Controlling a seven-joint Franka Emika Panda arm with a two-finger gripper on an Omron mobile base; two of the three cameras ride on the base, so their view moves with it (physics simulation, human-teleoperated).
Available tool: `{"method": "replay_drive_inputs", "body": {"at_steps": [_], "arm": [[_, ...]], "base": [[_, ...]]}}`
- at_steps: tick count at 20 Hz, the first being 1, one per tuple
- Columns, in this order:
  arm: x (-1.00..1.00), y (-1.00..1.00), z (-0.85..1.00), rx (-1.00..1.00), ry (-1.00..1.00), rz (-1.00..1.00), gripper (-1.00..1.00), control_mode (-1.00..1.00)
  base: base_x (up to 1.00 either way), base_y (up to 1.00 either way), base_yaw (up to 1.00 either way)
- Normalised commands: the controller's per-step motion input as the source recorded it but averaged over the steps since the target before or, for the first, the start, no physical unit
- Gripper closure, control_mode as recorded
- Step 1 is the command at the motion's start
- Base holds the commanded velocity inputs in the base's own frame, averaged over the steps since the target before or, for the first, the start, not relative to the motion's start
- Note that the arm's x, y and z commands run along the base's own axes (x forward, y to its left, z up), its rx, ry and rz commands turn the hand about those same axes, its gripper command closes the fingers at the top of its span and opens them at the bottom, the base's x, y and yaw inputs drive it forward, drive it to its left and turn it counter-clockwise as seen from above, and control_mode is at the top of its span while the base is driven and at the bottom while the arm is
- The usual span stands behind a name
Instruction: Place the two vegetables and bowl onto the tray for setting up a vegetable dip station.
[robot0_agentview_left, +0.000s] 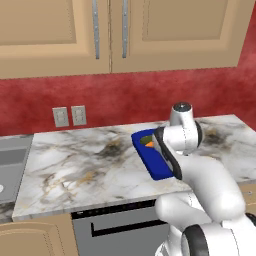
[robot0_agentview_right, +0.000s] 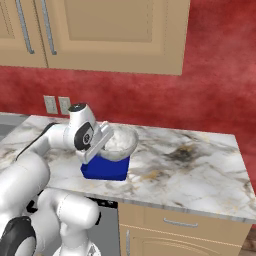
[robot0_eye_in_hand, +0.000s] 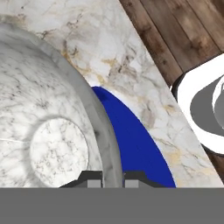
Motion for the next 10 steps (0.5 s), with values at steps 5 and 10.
{"method": "replay_drive_inputs", "body": {"at_steps": [5, 10], "arm": [[-0.08, 0.43, 0.0, 0.0, 0.01, 0.05, 1.0, -1.0], [0.05, 0.05, 0.0, 0.0, 0.0, 0.05, 1.0, -1.0]], "base": [[0.0, 0.0, 0.0], [0.0, 0.0, 0.0]]}}
